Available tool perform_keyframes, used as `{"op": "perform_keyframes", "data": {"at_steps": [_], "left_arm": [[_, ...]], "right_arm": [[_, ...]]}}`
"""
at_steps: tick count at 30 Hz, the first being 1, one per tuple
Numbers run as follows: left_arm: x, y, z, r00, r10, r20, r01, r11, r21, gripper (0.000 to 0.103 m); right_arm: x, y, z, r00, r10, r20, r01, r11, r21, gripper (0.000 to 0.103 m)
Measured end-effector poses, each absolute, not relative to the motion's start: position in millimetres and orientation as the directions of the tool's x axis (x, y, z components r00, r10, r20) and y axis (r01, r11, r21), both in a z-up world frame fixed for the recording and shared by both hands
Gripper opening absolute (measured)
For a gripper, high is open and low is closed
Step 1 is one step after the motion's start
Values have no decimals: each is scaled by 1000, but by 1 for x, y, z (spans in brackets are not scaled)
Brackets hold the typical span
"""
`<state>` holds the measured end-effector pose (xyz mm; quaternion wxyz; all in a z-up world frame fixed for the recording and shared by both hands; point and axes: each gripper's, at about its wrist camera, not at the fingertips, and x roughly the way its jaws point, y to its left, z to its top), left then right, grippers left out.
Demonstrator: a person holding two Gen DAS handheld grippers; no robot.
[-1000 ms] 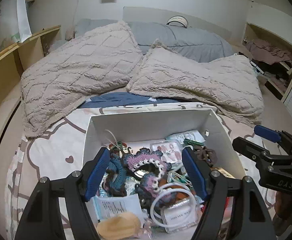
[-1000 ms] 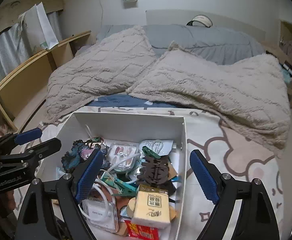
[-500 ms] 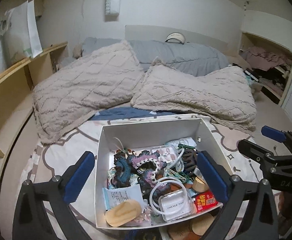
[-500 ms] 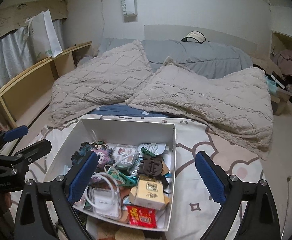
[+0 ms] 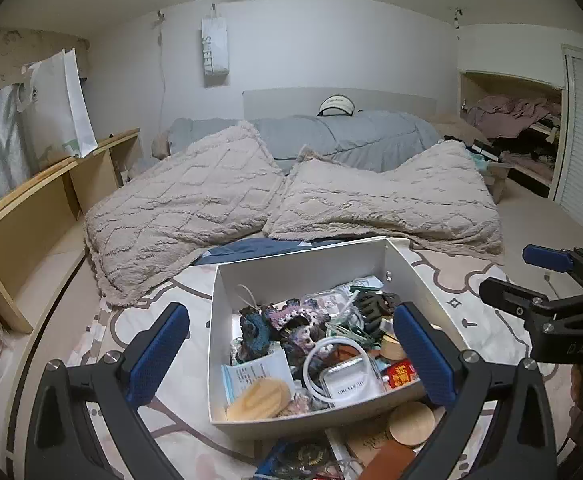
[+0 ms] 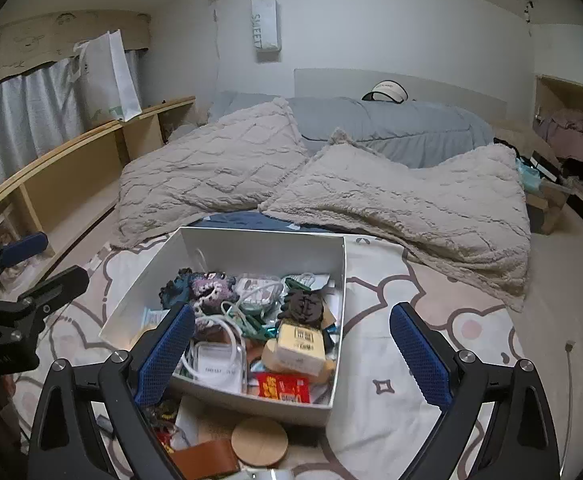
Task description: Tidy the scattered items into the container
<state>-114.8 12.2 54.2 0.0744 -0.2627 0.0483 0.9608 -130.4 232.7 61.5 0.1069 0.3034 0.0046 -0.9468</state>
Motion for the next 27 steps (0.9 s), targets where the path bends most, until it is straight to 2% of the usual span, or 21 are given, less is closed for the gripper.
{"op": "perform_keyframes", "data": {"at_steps": [11, 17, 20, 27], "left_arm": [[-68, 4, 51, -868, 149, -473, -179, -984, 20, 103], [-45, 4, 45, -882, 134, -452, -174, -984, 48, 103], [-36, 6, 40, -886, 121, -448, -172, -982, 74, 103], [-20, 5, 29, -888, 126, -442, -178, -981, 78, 103]], "right_arm": [[-84, 235, 53, -813, -211, -542, 221, -974, 48, 98], [-61, 236, 45, -819, -211, -534, 228, -973, 36, 99], [-52, 238, 44, -831, -198, -521, 218, -976, 22, 103], [-32, 244, 41, -851, -186, -491, 202, -979, 21, 103]]}}
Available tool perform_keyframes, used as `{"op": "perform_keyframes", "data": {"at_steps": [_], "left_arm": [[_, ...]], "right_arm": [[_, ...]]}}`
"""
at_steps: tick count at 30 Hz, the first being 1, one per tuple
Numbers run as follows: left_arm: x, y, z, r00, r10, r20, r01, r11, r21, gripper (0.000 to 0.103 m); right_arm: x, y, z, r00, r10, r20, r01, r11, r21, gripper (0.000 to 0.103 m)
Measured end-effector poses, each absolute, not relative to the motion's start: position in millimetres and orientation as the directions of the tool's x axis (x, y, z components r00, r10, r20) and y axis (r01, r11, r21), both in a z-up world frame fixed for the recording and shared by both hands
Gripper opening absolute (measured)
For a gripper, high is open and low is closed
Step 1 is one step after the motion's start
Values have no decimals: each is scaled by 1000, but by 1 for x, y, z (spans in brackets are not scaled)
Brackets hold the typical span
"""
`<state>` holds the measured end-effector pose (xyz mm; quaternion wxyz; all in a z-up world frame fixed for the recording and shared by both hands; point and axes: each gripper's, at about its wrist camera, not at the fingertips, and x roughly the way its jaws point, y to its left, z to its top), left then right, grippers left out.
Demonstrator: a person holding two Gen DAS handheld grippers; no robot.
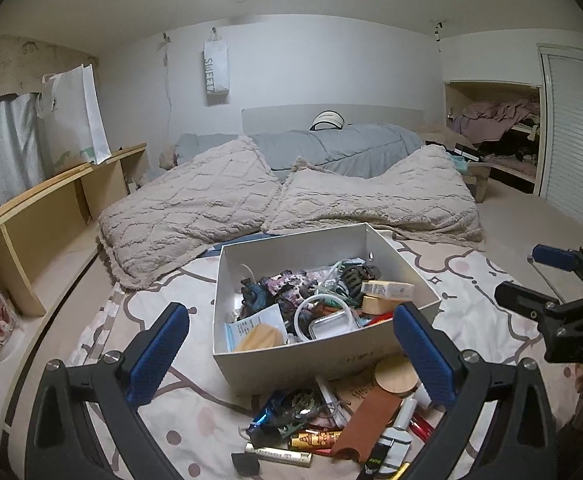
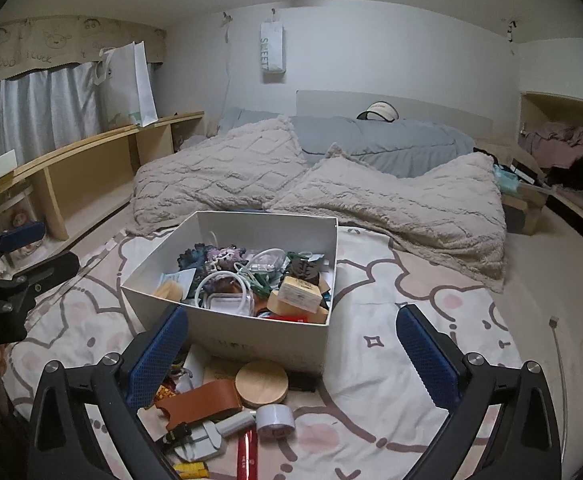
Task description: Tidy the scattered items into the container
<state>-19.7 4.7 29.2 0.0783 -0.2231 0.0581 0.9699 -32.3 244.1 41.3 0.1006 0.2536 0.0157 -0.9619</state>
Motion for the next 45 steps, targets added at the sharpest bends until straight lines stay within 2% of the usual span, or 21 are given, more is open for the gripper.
{"op": "perform_keyframes", "data": {"at_steps": [9, 14, 29, 45], "left_arm": [[0, 12, 18, -900, 118, -420, -179, -978, 109, 103], [2, 11, 13, -895, 126, -427, -182, -979, 91, 103], [10, 7, -2, -888, 135, -441, -193, -977, 91, 103], [13, 9, -7, -880, 147, -452, -208, -974, 88, 103]], "right_arm": [[-15, 237, 37, -870, -167, -465, 201, -979, -25, 103], [-6, 238, 36, -876, -192, -443, 217, -976, -6, 103], [-2, 248, 21, -867, -220, -448, 229, -973, 33, 103], [2, 243, 19, -875, -197, -443, 225, -974, -13, 103]]}}
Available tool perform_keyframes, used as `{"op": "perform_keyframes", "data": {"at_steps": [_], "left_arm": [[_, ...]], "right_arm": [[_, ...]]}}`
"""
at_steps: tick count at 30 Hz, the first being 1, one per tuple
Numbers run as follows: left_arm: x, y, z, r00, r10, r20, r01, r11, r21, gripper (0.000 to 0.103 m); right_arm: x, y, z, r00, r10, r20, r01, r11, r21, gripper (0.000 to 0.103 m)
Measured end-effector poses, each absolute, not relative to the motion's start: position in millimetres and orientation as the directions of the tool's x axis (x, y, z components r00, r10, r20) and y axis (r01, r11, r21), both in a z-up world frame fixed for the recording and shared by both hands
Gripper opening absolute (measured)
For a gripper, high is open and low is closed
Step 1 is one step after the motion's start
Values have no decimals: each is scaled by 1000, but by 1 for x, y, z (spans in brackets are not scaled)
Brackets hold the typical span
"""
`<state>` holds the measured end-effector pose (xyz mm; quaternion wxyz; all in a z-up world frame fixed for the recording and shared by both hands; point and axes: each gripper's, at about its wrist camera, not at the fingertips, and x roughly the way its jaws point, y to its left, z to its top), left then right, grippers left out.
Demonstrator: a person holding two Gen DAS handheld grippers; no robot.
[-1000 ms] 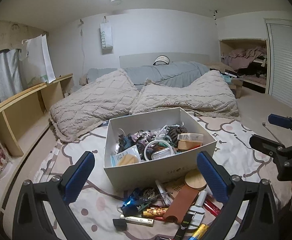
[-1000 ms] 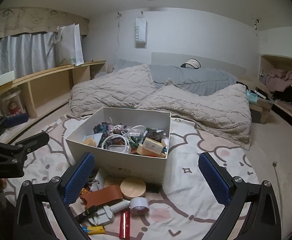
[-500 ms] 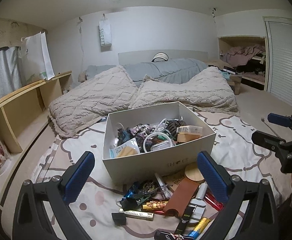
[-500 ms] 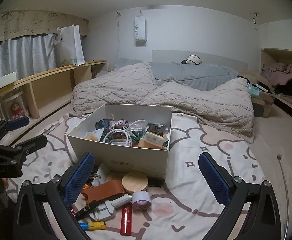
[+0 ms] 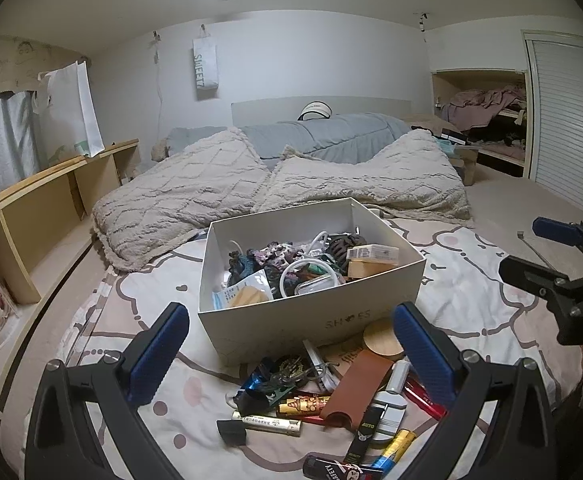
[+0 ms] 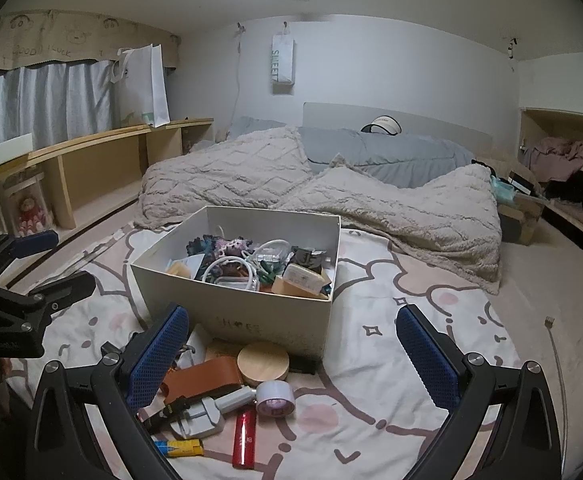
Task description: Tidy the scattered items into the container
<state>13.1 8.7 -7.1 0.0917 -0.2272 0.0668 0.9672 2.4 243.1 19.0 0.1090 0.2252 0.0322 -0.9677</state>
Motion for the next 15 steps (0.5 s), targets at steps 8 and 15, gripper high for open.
{"op": "perform_keyframes", "data": {"at_steps": [8, 15], "left_arm": [[15, 5, -7, -885, 138, -444, -193, -978, 79, 103], [14, 2, -5, -880, 152, -449, -201, -977, 64, 103]], "right_arm": [[2, 242, 18, -873, -192, -448, 224, -974, -19, 103], [2, 242, 15, -869, -196, -455, 227, -974, -14, 103]]}}
